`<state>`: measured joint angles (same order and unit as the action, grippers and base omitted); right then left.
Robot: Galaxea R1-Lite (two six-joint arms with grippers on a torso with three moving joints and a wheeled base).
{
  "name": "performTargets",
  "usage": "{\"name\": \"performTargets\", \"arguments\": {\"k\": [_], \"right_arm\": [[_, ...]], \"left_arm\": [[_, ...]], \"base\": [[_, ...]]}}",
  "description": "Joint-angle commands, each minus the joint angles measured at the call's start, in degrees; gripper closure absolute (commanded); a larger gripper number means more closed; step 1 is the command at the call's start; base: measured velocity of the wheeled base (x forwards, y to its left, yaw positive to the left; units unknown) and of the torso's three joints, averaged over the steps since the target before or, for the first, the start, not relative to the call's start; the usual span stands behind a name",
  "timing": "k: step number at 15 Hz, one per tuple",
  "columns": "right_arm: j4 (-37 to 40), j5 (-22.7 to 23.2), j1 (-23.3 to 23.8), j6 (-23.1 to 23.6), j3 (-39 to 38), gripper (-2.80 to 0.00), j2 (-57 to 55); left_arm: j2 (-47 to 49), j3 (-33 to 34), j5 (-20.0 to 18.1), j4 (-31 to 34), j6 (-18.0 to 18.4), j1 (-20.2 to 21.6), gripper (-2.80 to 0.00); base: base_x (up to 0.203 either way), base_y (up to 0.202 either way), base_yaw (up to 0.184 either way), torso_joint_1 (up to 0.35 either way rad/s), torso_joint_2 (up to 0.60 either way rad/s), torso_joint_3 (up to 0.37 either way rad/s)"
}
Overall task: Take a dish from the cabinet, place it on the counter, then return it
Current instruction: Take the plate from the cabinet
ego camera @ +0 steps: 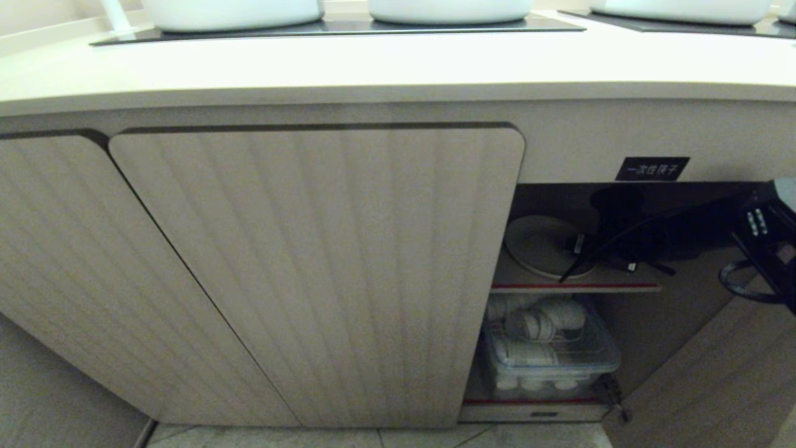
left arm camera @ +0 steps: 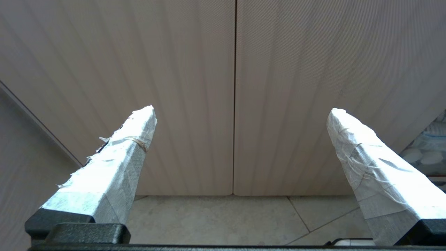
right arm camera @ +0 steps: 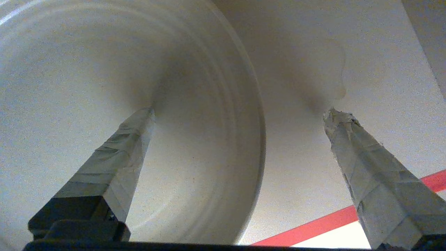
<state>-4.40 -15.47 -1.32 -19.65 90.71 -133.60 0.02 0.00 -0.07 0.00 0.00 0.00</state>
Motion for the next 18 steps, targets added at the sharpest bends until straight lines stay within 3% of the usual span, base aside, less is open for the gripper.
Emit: {"name": "performTargets", "arguments": {"k": [1,18], "right_arm": [[0.01,-0.09,0.0,-0.21,0.08,-2.8,-0.17],[1.15,-0.17,0.0,-0.56,2.1,-2.8,-1.51]], "left_arm": [[-0.02,0.0,0.06,0.0,0.0,0.0,-2.8],[-0.02,0.0,0.06,0.0,0.0,0.0,-2.8]], "base": [[0.0,0.0,0.0,0.0,0.0,0.0],[0.0,0.0,0.0,0.0,0.0,0.0]]}}
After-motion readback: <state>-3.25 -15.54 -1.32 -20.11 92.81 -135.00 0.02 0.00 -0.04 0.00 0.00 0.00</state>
